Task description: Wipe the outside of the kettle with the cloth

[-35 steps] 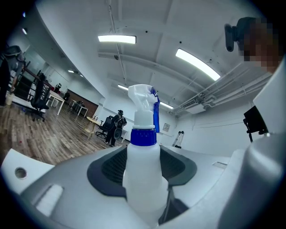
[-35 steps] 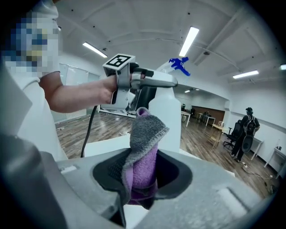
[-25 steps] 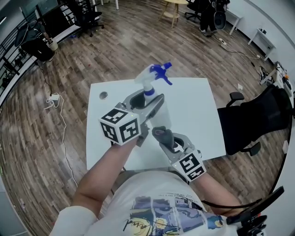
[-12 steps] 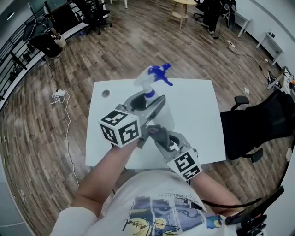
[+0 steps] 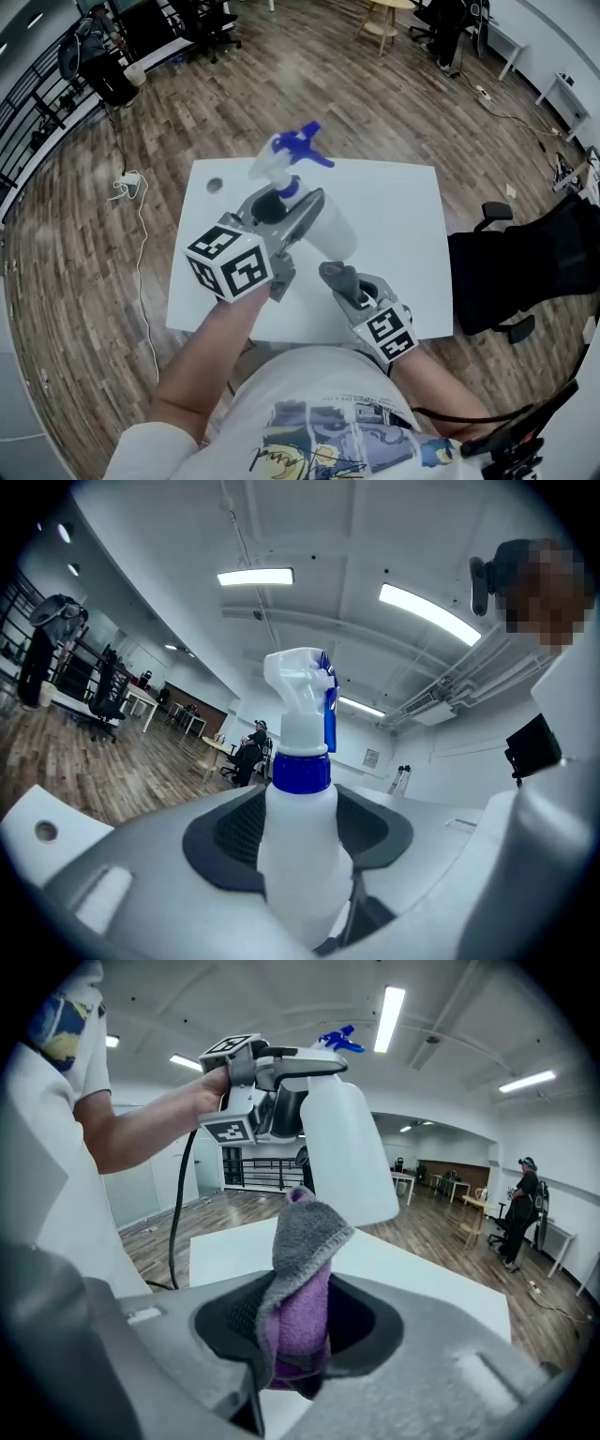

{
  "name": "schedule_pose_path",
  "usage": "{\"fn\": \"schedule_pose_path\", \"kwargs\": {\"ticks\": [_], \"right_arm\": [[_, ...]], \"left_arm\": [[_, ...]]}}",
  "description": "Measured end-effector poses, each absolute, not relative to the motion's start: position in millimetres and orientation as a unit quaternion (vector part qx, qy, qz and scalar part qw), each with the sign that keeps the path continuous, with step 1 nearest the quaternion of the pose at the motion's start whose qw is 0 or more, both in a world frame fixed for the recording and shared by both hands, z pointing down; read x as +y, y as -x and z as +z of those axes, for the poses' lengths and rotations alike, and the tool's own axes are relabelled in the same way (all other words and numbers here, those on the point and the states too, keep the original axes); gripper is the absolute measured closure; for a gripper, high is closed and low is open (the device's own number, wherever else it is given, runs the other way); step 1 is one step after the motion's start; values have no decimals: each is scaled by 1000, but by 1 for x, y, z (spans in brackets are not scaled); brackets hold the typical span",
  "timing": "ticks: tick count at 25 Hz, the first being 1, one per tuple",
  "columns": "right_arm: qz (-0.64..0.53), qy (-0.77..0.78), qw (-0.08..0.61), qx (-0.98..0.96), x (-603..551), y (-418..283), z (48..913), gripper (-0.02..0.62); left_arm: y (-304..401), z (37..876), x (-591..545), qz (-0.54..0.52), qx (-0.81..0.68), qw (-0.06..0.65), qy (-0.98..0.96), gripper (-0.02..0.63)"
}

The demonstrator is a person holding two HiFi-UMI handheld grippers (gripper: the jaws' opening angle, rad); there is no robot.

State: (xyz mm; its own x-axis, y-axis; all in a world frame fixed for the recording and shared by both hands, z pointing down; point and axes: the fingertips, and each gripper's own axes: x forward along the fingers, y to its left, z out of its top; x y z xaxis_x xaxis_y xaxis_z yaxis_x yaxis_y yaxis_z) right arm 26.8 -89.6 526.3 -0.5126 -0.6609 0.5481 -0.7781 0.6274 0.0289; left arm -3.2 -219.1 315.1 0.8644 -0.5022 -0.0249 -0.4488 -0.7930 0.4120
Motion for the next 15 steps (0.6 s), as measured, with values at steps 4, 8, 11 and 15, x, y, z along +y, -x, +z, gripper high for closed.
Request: {"fn": "schedule_pose_path", "kwargs": {"ticks": [4,8,11,15], "right_arm": [[125,-424,274,-854,-88,-56,537,463],[127,-446,268,-844,-97,-93,533,463],[115,-460,244,-846,-111,-110,506,463],[78,-462,200,-861,-131,-117,451,463]], "left_arm": [[3,312,-222,-73,-263,199,-941,388],[-4,315,-219,-67,-267,199,-941,388],[-10,318,-213,-59,-262,199,-942,388],[-22,322,-203,-47,-252,197,-946,388]]}}
